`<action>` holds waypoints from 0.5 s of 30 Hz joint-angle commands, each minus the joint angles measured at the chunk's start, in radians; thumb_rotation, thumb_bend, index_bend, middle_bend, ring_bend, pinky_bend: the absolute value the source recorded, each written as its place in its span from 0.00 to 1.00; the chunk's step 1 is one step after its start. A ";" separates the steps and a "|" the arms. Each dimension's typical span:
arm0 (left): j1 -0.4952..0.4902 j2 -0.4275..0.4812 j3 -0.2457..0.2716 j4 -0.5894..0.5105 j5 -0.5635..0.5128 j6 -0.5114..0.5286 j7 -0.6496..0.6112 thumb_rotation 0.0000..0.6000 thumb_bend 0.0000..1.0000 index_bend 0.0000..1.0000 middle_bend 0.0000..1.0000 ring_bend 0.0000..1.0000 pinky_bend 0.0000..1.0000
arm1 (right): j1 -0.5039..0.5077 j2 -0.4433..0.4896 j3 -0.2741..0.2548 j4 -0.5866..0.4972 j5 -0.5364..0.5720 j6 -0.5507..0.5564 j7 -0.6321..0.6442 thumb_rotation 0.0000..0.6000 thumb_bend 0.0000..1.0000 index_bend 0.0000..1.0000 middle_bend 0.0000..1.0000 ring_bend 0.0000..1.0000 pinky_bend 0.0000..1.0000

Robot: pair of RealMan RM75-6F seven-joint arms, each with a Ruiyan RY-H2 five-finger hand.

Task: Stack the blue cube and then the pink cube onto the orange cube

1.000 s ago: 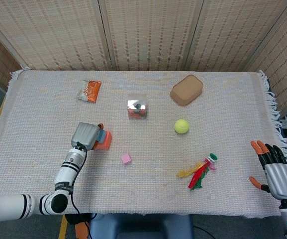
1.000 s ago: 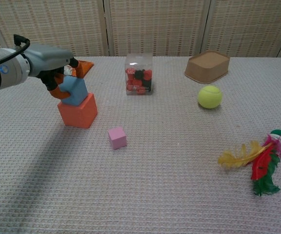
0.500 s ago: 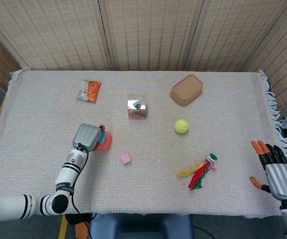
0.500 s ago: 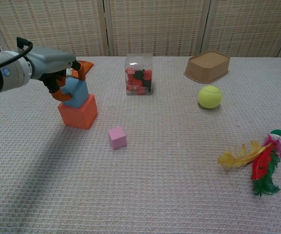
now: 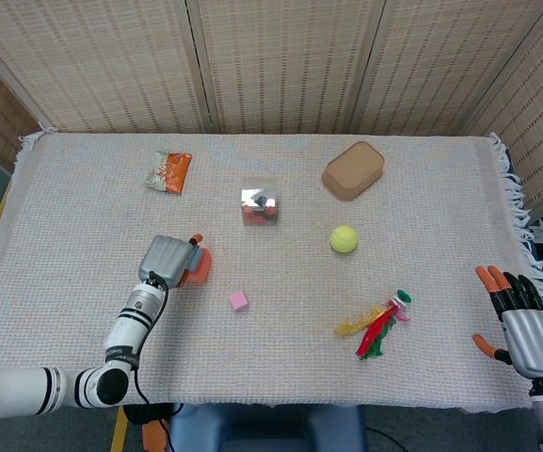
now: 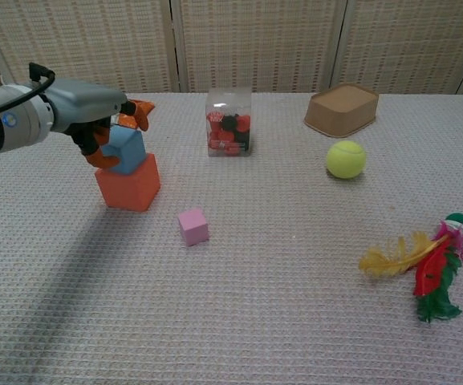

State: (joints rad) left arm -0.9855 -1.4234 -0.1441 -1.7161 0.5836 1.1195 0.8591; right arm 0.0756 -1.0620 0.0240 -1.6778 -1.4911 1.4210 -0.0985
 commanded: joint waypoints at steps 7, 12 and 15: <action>0.025 0.048 0.019 -0.108 0.078 0.024 -0.032 1.00 0.38 0.12 1.00 1.00 1.00 | -0.003 0.002 0.000 -0.001 -0.001 0.004 0.002 1.00 0.11 0.00 0.00 0.00 0.00; 0.071 0.114 0.060 -0.257 0.188 0.022 -0.094 1.00 0.38 0.10 1.00 1.00 1.00 | -0.004 0.005 -0.005 -0.004 -0.011 0.006 0.006 1.00 0.11 0.00 0.00 0.00 0.00; 0.103 0.134 0.112 -0.306 0.291 0.017 -0.121 1.00 0.38 0.10 1.00 1.00 1.00 | -0.006 0.008 -0.008 -0.005 -0.019 0.011 0.013 1.00 0.11 0.00 0.00 0.00 0.00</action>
State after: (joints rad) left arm -0.9200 -1.3226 -0.0822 -1.9651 0.7842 1.1393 0.7753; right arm 0.0699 -1.0545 0.0173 -1.6826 -1.5089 1.4309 -0.0866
